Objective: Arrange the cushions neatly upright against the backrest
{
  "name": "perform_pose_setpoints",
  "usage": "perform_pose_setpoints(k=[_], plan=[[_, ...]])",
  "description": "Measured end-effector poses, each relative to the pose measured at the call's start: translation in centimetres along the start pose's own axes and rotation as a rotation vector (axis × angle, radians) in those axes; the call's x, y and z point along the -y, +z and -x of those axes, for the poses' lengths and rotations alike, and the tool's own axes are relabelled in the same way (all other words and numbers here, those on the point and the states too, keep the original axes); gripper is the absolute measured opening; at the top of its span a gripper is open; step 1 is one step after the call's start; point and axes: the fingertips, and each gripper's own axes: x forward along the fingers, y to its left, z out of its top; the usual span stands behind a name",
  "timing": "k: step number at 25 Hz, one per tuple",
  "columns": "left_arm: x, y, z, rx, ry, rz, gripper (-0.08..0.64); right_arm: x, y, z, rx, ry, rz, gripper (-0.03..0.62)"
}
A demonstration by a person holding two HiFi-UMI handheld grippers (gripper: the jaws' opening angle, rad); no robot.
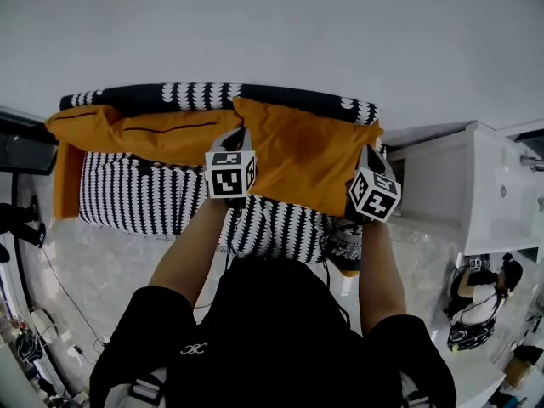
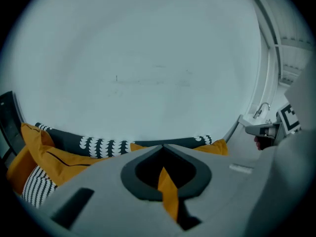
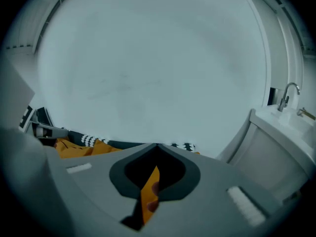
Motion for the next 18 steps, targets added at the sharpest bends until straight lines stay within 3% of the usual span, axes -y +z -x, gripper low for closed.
perform_pose_setpoints(k=[6, 10, 15, 18], plan=[[1.0, 4.6, 7.9, 0.148, -0.047, -0.002, 0.009, -9.0, 5.1, 7.9, 0.151, 0.138, -0.012, 0.005], [1.8, 7.5, 13.5, 0.241, -0.057, -0.047, 0.009, -13.8, 8.6, 12.2, 0.251, 0.214, 0.007, 0.005], [2.9, 10.1, 18.8, 0.318, -0.108, -0.042, 0.009, -18.4, 13.7, 16.4, 0.386, 0.265, 0.026, 0.005], [4.0, 11.0, 21.7, 0.358, -0.13, -0.046, 0.01, -21.0, 14.9, 18.9, 0.429, 0.283, 0.07, 0.003]])
